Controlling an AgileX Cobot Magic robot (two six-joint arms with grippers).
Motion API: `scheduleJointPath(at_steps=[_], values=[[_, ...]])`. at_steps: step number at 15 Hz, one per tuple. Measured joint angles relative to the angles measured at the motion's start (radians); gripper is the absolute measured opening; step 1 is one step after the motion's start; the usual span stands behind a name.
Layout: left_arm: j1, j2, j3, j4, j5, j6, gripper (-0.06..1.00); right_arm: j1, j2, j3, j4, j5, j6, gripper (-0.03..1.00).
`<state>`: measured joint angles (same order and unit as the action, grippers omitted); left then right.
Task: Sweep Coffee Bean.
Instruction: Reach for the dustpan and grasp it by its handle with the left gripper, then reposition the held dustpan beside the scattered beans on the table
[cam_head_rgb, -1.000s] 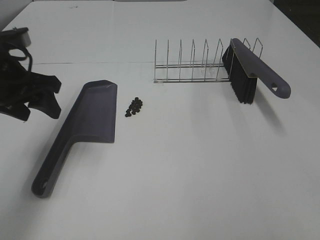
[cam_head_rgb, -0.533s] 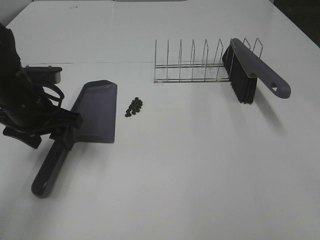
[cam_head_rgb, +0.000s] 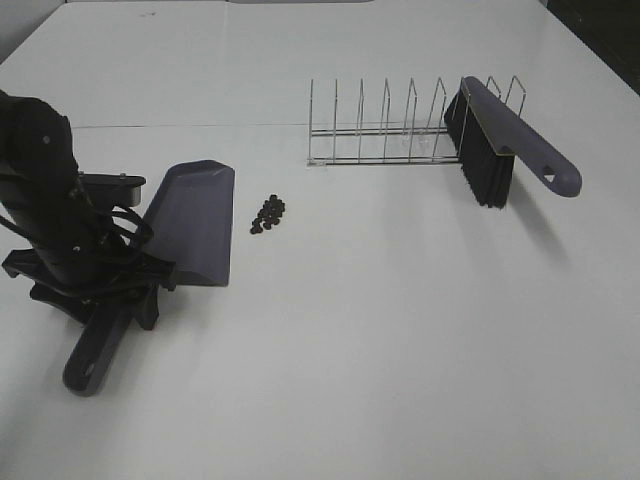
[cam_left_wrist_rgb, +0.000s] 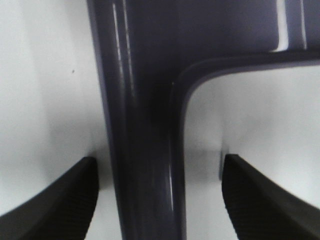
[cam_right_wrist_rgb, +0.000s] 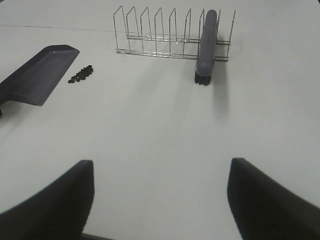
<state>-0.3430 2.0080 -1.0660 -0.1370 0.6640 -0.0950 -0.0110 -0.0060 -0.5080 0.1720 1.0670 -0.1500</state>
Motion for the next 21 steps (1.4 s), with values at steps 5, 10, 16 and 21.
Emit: scheduleJointPath(at_steps=[5,10,16,21], values=[[0.000,0.016,-0.011,0.014,-0.006,-0.013,0.32,0.000,0.000,0.000,0.000,0.000,0.000,0.63],[0.000,0.017,-0.011,0.008,-0.022,-0.077,0.32,0.000,0.000,0.000,0.000,0.000,0.000,0.63],[0.000,-0.091,-0.001,0.038,-0.018,-0.110,0.32,0.000,0.000,0.000,0.000,0.000,0.000,0.63],[0.000,-0.167,-0.001,0.042,-0.016,-0.123,0.32,0.000,0.000,0.000,0.000,0.000,0.000,0.63]])
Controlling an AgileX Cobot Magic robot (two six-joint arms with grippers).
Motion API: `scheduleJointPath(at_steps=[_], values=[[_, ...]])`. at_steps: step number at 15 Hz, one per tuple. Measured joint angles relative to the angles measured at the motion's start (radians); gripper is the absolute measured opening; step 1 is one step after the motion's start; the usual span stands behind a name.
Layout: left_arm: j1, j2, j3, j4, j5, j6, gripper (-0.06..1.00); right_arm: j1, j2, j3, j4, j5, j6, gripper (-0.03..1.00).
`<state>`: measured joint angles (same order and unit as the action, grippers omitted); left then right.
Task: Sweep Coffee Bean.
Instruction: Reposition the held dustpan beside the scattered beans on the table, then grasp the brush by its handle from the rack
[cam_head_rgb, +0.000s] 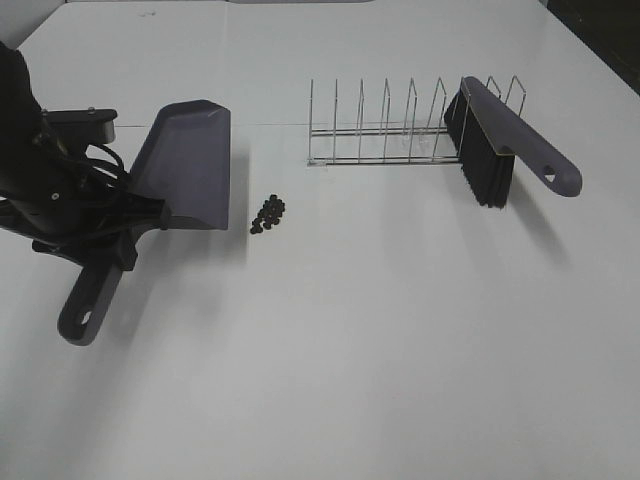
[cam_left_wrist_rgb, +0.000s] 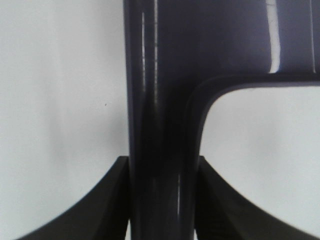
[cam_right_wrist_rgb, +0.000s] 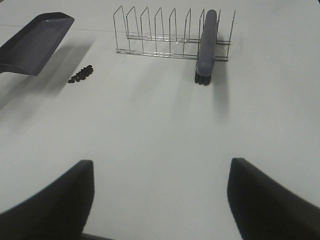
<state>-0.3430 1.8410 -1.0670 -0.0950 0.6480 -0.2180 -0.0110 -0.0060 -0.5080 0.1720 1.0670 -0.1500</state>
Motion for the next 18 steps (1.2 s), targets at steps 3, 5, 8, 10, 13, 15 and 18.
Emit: scheduleJointPath(at_steps=[3,5,8,10,13,15,18], values=[[0.000,0.000,0.000,0.000,0.005,0.000,0.32,0.000,0.000,0.000,0.000,0.000,0.000,0.63],[0.000,0.000,0.000,0.000,0.007,0.000,0.32,0.000,0.000,0.000,0.000,0.000,0.000,0.63],[0.000,0.000,0.000,0.000,0.007,0.000,0.32,0.000,0.006,0.000,-0.008,-0.004,0.009,0.63],[0.000,0.000,0.000,0.001,0.008,0.000,0.32,0.000,0.062,-0.010,-0.043,-0.041,0.035,0.63],[0.000,0.000,0.000,0.002,0.009,0.001,0.32,0.000,0.222,-0.014,-0.055,-0.301,0.037,0.63],[0.000,0.000,0.000,0.002,0.009,0.001,0.32,0.000,0.376,-0.014,-0.050,-0.498,0.038,0.63],[0.000,0.000,0.000,0.002,0.009,0.010,0.32,0.000,0.706,-0.098,-0.028,-0.737,0.038,0.63]])
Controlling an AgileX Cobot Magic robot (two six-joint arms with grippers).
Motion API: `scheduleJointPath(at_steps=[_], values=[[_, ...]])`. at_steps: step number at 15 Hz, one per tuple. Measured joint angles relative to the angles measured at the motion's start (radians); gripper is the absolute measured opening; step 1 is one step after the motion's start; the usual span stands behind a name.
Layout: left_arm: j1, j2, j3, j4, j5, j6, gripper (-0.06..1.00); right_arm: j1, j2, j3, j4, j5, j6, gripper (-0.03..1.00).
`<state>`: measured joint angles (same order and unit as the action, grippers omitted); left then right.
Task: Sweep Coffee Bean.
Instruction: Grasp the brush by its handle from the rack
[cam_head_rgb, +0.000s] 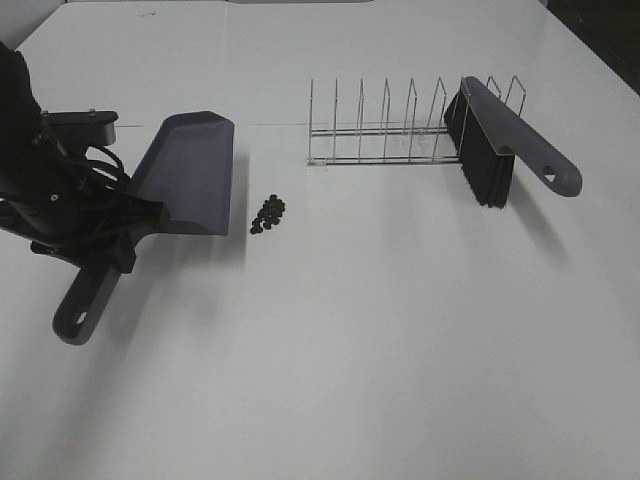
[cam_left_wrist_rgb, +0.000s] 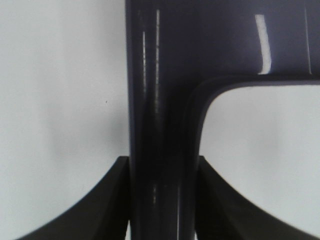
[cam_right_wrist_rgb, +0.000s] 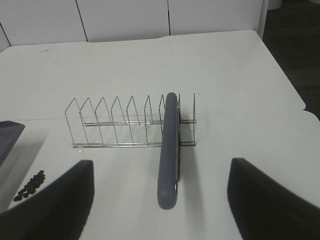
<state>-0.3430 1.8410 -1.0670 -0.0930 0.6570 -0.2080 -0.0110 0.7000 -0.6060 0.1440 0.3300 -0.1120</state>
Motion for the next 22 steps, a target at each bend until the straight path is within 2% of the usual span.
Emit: scheduleJointPath(at_steps=[6,12,15,16,18,22], values=[[0.000,0.000,0.000,0.001,0.000,0.002,0.32,0.000,0.583,-0.383,0.001,0.000,-0.012,0.63],[0.000,0.000,0.000,0.002,0.000,0.002,0.32,0.000,1.004,-0.813,0.001,0.216,-0.015,0.63],[0.000,0.000,0.000,0.002,0.000,0.002,0.32,0.000,1.257,-1.069,-0.004,0.322,-0.069,0.63],[0.000,0.000,0.000,0.002,0.000,0.002,0.32,0.000,1.257,-1.069,-0.004,0.322,-0.069,0.63],[0.000,0.000,0.000,0.002,0.000,0.002,0.32,0.000,1.402,-1.211,-0.006,0.391,-0.088,0.63],[0.000,0.000,0.000,0.002,0.000,0.002,0.32,0.000,1.528,-1.311,-0.026,0.445,-0.088,0.63]])
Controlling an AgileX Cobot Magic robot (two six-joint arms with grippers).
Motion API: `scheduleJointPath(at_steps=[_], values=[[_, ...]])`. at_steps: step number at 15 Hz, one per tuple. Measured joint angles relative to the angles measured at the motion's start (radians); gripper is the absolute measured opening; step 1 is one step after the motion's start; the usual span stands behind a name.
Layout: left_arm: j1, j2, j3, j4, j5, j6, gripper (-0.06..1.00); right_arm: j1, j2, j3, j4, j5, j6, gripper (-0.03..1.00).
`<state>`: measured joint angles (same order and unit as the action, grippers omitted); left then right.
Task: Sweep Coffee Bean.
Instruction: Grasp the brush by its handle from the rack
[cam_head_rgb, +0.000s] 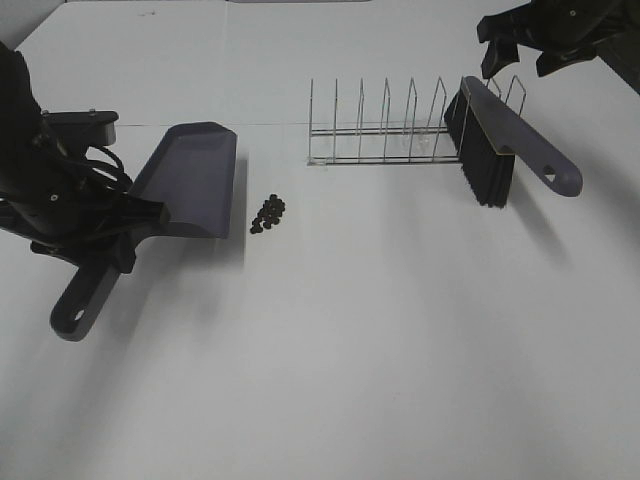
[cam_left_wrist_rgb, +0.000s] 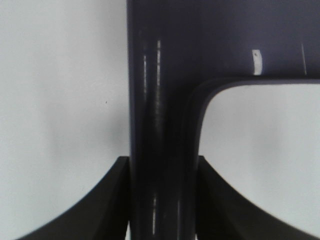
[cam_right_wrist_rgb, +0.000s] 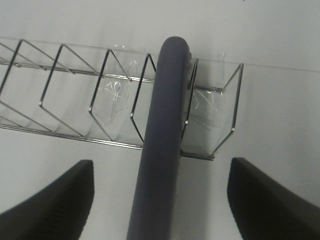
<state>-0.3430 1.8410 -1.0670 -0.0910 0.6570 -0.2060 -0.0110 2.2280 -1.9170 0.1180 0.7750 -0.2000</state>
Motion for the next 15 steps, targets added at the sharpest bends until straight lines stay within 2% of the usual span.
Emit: scheduleJointPath(at_steps=[4,7,9,11,12,13,15], values=[[0.000,0.000,0.000,0.000,0.000,0.000,0.32,0.000,0.077,-0.005,-0.002,-0.020,0.027,0.58],[0.000,0.000,0.000,0.000,0.000,0.000,0.32,0.000,0.120,-0.006,-0.002,-0.088,0.034,0.57],[0.000,0.000,0.000,0.000,0.000,0.001,0.32,0.000,0.145,-0.006,-0.009,-0.095,0.034,0.54],[0.000,0.000,0.000,0.000,0.001,0.001,0.32,0.000,0.155,-0.006,-0.021,-0.096,0.035,0.41],[0.000,0.000,0.000,0.000,0.001,0.001,0.32,0.005,0.155,-0.008,-0.020,-0.096,0.035,0.32],[0.000,0.000,0.000,0.000,0.001,0.001,0.32,0.007,0.155,-0.008,-0.025,-0.094,0.035,0.28],[0.000,0.000,0.000,0.000,0.001,0.001,0.32,0.007,0.147,-0.008,-0.025,-0.079,0.035,0.28]])
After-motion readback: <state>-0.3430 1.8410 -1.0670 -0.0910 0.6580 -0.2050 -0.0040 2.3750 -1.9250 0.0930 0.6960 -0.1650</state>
